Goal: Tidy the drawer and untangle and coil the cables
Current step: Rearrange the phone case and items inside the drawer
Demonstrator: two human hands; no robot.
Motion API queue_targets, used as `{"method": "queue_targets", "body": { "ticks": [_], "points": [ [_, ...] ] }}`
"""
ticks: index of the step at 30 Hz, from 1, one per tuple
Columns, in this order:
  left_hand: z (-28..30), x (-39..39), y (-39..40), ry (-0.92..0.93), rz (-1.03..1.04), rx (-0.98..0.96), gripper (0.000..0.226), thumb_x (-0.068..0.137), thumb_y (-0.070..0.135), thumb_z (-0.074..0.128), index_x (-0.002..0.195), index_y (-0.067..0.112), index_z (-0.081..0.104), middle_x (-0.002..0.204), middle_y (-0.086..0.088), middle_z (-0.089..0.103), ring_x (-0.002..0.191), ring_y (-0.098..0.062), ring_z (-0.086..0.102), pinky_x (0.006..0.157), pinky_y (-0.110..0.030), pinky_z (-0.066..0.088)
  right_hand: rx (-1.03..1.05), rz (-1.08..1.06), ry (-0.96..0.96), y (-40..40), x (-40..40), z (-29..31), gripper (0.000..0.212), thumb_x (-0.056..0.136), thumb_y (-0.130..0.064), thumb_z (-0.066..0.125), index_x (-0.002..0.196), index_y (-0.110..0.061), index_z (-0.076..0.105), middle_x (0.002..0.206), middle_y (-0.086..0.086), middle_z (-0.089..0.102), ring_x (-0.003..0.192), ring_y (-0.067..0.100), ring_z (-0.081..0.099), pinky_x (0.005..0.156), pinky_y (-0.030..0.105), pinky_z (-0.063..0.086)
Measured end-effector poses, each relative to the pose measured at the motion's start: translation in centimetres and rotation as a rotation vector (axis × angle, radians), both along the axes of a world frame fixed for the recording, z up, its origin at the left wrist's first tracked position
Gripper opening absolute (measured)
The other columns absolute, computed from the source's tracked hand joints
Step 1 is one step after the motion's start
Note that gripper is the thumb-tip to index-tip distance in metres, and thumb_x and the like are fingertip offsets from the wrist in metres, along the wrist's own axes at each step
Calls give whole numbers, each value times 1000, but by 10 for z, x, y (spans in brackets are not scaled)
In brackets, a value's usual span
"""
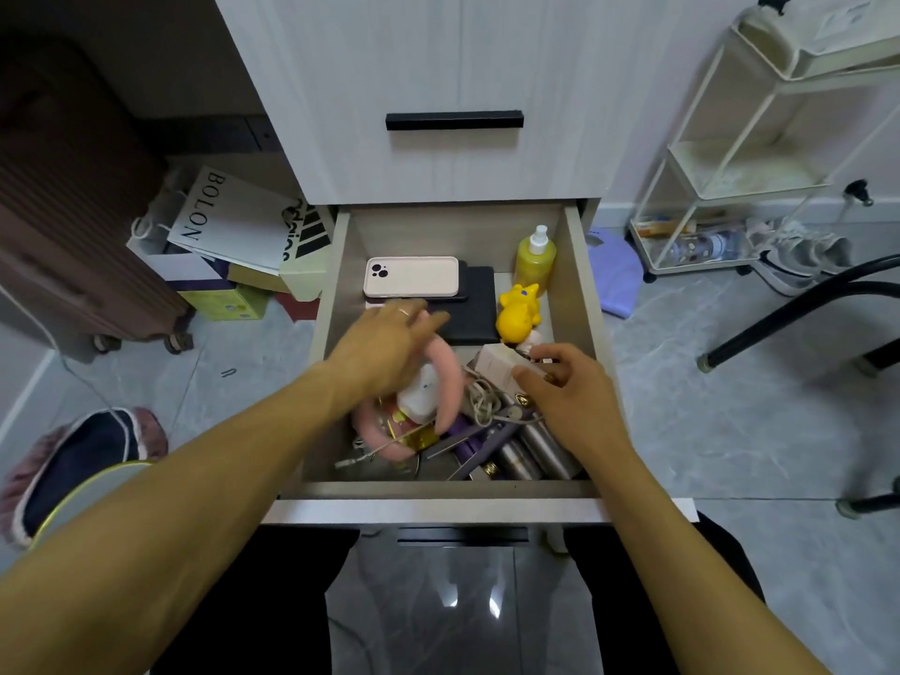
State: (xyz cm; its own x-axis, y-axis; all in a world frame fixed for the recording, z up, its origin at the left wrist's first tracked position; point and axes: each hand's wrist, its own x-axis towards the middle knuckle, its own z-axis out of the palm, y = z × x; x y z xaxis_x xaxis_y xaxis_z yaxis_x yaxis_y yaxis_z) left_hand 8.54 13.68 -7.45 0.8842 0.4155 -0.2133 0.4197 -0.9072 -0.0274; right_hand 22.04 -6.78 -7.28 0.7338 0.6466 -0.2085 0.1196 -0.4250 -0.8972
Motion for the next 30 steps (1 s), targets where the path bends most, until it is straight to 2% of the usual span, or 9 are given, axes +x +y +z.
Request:
{"method": "queue_targets", "body": {
  "ticks": [2, 5, 9, 12, 16, 18, 22, 25, 30],
  "points": [
    [-8, -2, -20, 36, -171, -51, 78, 88, 39, 60, 152, 36, 17, 161, -5, 15, 146, -28, 18, 117, -47, 23, -7, 0, -56, -2, 0, 0, 31, 88, -26, 68, 117, -18, 60, 115, 7, 67, 94, 15, 65, 75, 29, 57],
    [-20, -8, -30, 55, -289, -122, 73, 85, 38, 56, 151, 34, 26, 158, -4, 24, 146, -25, 17, 120, -45, 18, -56, 16, -134, -4, -1, -1, 29, 93, -26, 62, 120, -15, 60, 119, 6, 65, 92, 10, 59, 81, 29, 53],
    [-20, -10, -21, 24, -264, -220, 55, 81, 34, 45, 135, 34, 53, 143, -3, 47, 135, -25, 37, 114, -45, 29, -118, 41, -161, -5, -1, -2, 32, 92, -26, 64, 121, -14, 60, 118, 5, 65, 89, 12, 58, 79, 26, 48],
    [-7, 3, -26, -98, -15, -384, 54, 78, 58, 34, 132, 57, 37, 126, 6, 57, 113, -20, 55, 97, -48, 47, -106, 8, -105, -5, -1, -2, 28, 88, -27, 69, 114, -16, 61, 109, 0, 64, 90, 13, 60, 76, 26, 52],
    [10, 20, -57, -224, -61, -424, 79, 82, 62, 63, 149, 47, 24, 134, 22, 46, 107, 1, 42, 90, -14, 38, -67, -3, -21, -4, 1, 0, 16, 90, -33, 66, 97, -20, 62, 95, -3, 68, 87, 11, 66, 70, 24, 54],
    [1, 24, -71, -295, -146, -463, 64, 87, 51, 64, 144, 35, 40, 133, 10, 53, 113, -8, 48, 91, -21, 44, -42, -3, 22, -4, 1, 2, 20, 92, -38, 62, 99, -20, 64, 92, -4, 70, 85, 9, 67, 75, 30, 57],
    [-21, 23, -72, -523, 121, -603, 41, 90, 57, 57, 121, 30, 61, 104, 7, 70, 90, -9, 63, 77, -32, 53, -99, -1, -80, -5, 2, 0, 23, 99, -34, 48, 104, -17, 62, 96, -4, 65, 87, 8, 61, 73, 23, 45],
    [-23, 23, -68, -676, 328, -729, 34, 87, 56, 63, 101, 26, 69, 80, 9, 69, 71, -2, 63, 62, -26, 53, -348, 80, -186, 5, 3, -10, 27, 101, -26, 42, 110, -6, 59, 107, 11, 61, 98, 27, 58, 74, 30, 39],
    [-27, 29, -60, -636, 462, -705, 34, 86, 50, 65, 93, 17, 71, 78, 5, 68, 71, -10, 63, 63, -30, 51, -529, 121, 214, 19, 5, -10, 36, 98, -31, 42, 122, -9, 58, 119, 14, 62, 106, 28, 59, 92, 36, 46]
  ]
}}
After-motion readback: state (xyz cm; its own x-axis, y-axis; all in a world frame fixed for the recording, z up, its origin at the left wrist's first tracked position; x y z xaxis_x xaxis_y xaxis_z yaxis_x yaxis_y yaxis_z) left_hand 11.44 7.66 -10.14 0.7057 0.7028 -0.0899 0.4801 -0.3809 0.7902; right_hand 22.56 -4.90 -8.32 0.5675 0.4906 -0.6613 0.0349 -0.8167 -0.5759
